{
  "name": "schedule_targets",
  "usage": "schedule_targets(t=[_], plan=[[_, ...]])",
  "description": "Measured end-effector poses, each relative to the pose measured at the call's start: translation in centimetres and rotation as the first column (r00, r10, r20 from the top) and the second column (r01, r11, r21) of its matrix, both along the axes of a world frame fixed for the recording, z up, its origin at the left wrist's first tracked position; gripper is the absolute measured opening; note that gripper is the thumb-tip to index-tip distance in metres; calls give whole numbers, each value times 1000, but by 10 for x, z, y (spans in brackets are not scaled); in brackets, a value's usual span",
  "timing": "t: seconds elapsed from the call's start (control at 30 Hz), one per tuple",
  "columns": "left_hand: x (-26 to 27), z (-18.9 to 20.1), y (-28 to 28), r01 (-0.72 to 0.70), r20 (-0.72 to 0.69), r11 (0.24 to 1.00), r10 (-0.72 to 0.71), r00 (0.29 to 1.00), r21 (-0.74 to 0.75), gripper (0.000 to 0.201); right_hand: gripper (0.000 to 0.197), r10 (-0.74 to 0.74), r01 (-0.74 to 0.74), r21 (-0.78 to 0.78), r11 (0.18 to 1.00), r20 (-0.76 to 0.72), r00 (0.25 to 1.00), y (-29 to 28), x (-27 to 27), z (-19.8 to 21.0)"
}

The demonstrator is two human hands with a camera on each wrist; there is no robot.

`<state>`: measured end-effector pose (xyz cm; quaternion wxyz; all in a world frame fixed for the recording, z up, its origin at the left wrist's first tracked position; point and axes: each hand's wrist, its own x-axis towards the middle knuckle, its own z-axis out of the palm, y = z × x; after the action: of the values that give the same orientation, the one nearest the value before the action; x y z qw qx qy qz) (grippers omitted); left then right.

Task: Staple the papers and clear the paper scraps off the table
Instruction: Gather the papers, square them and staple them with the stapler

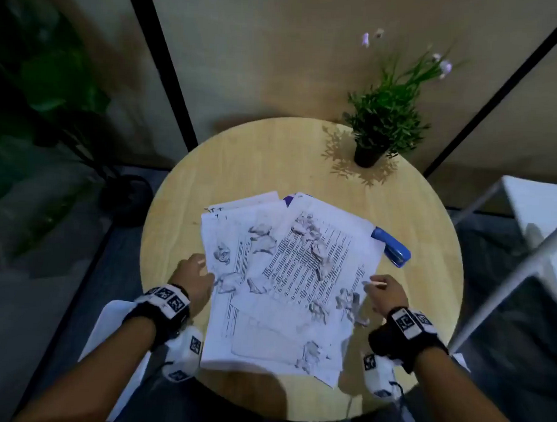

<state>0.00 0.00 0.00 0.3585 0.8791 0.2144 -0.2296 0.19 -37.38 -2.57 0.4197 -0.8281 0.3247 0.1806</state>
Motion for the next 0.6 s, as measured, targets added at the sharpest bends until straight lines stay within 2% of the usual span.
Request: schedule_targets(t=[0.13,0.23,0.43,0.53,0.57,0.6], plan=[[12,-15,0,28,-45,998,-26,999,50,59,50,-72,72,9,997,57,996,1,10,-7],[13,-29,2,49,-55,996,-44,998,79,60,56,-98,100,-20,995,103,990,3,11,-14],[12,-42,1,-3,24,995,0,1000,103,68,59,-120,109,82,991,144,982,13,-1,-18],[4,-41,-5,18,40,996,-21,999,90,83,48,-130,117,108,987,128,983,19,-10,-18],[1,-41,-8,17,25,996,-19,1000,83,76,47,-130,116,116,986,120,984,21,-13,-16],[-2,-41,-13,23,17,996,-25,1000,87,61,44,-125,113,113,987,109,986,22,-16,-15]])
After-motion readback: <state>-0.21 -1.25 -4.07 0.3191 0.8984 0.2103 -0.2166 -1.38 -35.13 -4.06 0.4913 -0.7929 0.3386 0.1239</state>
